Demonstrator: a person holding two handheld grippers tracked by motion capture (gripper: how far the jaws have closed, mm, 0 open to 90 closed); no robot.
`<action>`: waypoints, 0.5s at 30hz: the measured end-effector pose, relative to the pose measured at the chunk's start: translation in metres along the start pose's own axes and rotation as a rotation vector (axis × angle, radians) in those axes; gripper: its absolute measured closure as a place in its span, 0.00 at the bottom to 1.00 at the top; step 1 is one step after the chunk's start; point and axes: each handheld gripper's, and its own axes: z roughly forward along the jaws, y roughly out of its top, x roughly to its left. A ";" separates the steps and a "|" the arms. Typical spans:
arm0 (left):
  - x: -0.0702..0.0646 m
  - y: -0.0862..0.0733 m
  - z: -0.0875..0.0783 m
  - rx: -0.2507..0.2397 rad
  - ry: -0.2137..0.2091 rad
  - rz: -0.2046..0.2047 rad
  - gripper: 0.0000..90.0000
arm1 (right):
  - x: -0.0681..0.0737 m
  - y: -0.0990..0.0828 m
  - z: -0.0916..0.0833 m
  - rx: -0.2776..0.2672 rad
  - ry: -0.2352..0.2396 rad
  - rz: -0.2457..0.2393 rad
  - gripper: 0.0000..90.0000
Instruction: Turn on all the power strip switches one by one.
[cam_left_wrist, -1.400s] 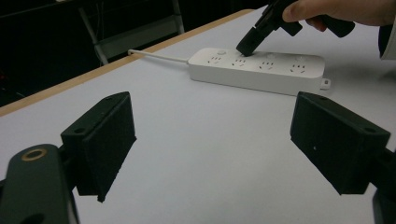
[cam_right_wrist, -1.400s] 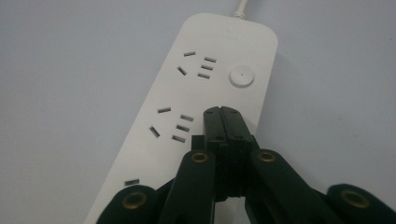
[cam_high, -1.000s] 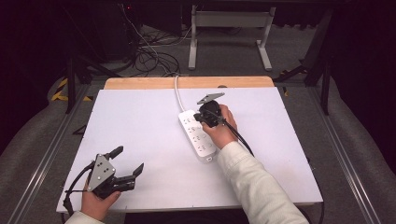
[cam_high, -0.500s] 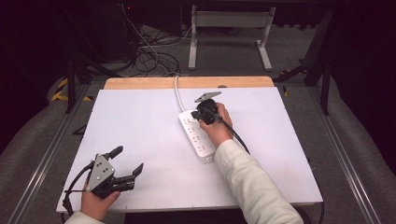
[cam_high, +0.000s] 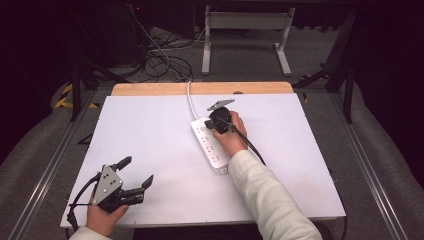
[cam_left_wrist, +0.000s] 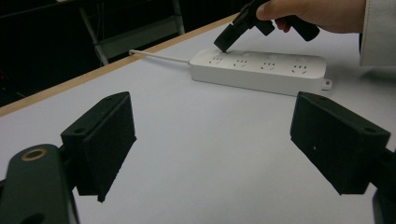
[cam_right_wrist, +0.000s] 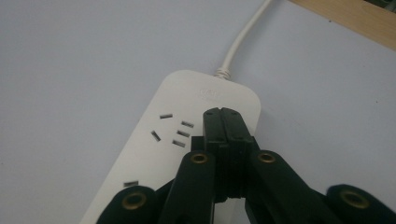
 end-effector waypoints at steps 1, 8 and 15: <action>0.000 0.000 0.000 0.000 0.000 0.001 0.16 | 0.000 0.000 0.000 -0.002 0.001 0.000 1.00; 0.000 0.000 0.000 0.000 0.000 0.000 0.16 | 0.000 -0.001 0.001 -0.009 0.000 0.005 1.00; 0.000 0.000 0.000 0.000 0.001 0.001 0.16 | 0.000 -0.002 0.002 -0.006 -0.002 0.007 1.00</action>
